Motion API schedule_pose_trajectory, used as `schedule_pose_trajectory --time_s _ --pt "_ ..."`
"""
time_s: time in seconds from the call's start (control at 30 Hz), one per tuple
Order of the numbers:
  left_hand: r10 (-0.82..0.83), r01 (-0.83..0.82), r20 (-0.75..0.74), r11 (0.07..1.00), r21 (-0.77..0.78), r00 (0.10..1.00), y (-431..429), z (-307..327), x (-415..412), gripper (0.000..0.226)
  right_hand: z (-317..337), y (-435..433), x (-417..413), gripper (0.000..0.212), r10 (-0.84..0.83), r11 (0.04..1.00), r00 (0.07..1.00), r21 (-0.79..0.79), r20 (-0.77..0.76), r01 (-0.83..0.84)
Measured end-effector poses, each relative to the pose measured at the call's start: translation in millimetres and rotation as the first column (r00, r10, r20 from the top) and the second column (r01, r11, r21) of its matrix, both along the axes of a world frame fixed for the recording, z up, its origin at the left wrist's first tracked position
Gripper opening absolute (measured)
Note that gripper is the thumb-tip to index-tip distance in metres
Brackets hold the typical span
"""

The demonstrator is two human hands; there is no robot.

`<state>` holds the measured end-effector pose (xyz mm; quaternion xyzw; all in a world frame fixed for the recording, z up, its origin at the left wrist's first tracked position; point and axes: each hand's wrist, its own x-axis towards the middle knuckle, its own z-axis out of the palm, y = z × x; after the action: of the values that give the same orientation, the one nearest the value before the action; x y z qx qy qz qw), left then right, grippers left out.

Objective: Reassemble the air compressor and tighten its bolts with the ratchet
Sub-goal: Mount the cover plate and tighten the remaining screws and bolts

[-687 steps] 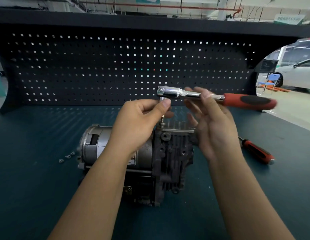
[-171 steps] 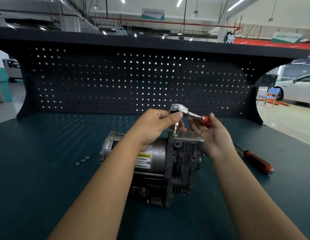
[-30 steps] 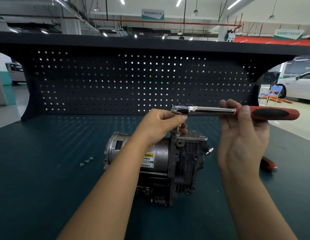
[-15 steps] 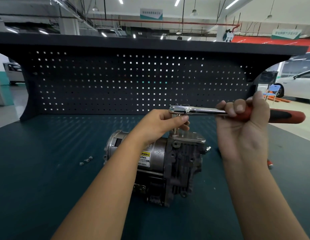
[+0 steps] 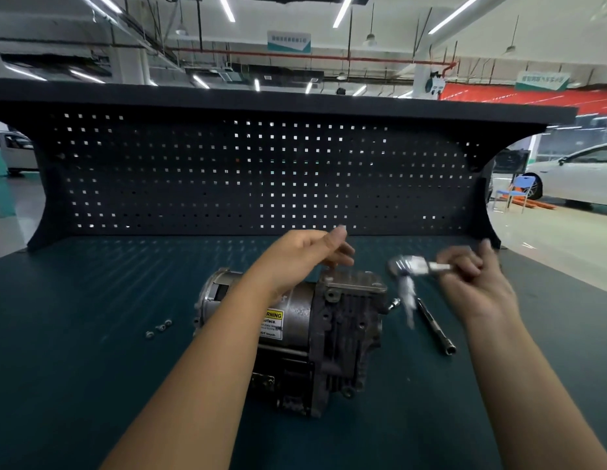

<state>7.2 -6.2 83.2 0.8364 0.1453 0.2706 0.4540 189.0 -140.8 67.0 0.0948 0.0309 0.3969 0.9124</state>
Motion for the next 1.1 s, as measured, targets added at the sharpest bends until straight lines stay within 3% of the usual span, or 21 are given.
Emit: schedule_pose_trajectory --time_s 0.1,0.2,0.37,0.53,0.73,0.87,0.97,1.1 --pt "0.049 -0.048 -0.036 0.998 0.05 0.998 0.5 -1.1 3.8 0.034 -34.0 4.3 16.5 0.034 0.112 0.984 0.994 -0.142 -0.001 -0.111" --pt "0.08 -0.078 -0.048 0.995 0.057 0.996 3.0 -2.8 6.2 0.027 -58.9 17.3 18.6 0.039 0.179 0.943 0.984 -0.286 0.017 -0.167" --pt "0.1 -0.09 -0.098 0.991 0.099 0.99 2.8 -4.5 9.2 0.028 -72.7 25.3 20.3 0.049 0.198 0.929 0.98 -0.319 -0.001 -0.188" --pt "0.284 -0.257 -0.101 0.941 0.222 0.954 1.8 -5.3 13.6 0.044 -82.9 31.1 13.4 0.043 0.255 0.881 0.961 -0.435 0.102 -0.188" --pt "0.316 -0.242 -0.202 0.915 0.322 0.927 6.8 -3.9 13.4 0.047 -81.5 34.3 2.2 0.041 0.325 0.831 0.916 -0.533 0.234 -0.158" --pt "0.32 -0.252 -0.182 0.914 0.316 0.93 8.1 -7.2 15.1 0.044 -78.8 32.2 -5.1 0.035 0.308 0.845 0.84 -0.535 0.446 -0.026" --pt "0.319 -0.256 -0.166 0.913 0.317 0.933 9.1 -8.7 16.5 0.044 -76.1 28.9 -13.3 0.026 0.312 0.881 0.69 -0.47 0.653 0.046" --pt "0.329 -0.265 -0.161 0.908 0.324 0.93 7.6 -8.3 16.3 0.044 -76.5 25.4 -25.2 0.016 0.287 0.904 0.577 -0.415 0.765 0.099"
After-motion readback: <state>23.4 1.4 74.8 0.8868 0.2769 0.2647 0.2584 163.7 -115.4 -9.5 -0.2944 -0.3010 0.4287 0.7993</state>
